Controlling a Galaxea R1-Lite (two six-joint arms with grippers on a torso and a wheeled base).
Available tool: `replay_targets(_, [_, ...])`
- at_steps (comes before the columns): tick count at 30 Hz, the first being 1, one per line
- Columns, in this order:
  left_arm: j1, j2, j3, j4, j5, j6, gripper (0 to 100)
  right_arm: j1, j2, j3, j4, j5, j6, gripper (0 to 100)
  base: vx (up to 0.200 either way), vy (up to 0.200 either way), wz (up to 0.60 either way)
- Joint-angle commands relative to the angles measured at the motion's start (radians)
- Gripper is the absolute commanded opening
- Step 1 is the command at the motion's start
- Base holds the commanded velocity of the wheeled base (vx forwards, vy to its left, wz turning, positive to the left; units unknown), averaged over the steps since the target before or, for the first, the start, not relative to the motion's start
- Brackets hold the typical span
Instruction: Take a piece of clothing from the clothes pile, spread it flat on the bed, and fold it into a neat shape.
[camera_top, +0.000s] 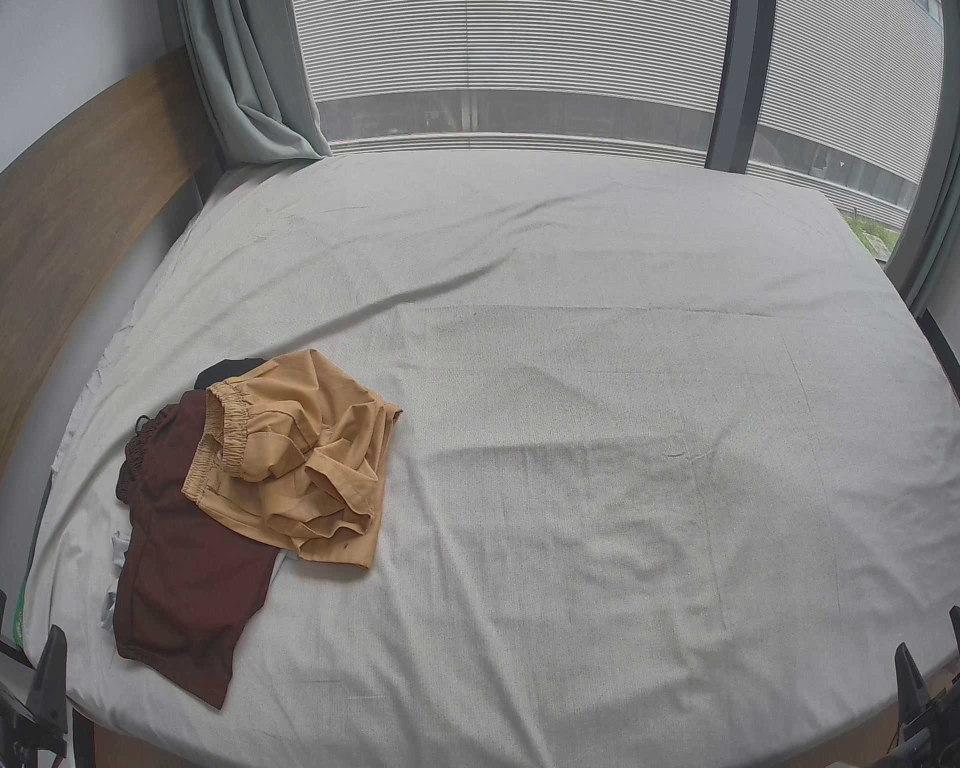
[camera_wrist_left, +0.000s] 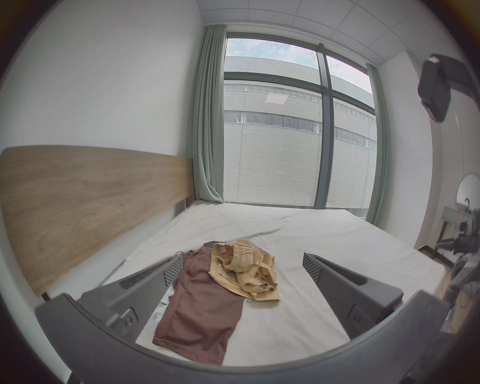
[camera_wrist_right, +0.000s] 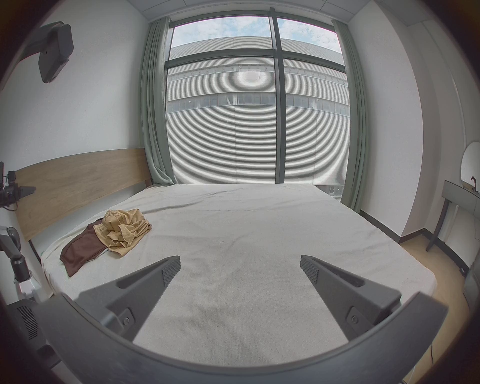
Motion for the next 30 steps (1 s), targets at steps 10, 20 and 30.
replay_targets(10, [-0.077,0.226,-0.045,-0.028,-0.018,-0.037,100,0.0,-0.005,0.018,-0.001,0.0,0.001,100,0.0,0.0,0.0])
replay_targets(20, [-0.147,0.372,-0.045,-0.158,-0.05,-0.057,100,0.001,-0.005,0.018,-0.001,0.0,0.001,100,0.0,0.0,0.0])
replay_targets(30, [-0.149,0.545,-0.131,-0.175,-0.081,-0.213,100,0.001,-0.005,0.018,-0.001,0.002,0.001,100,0.0,0.0,0.0])
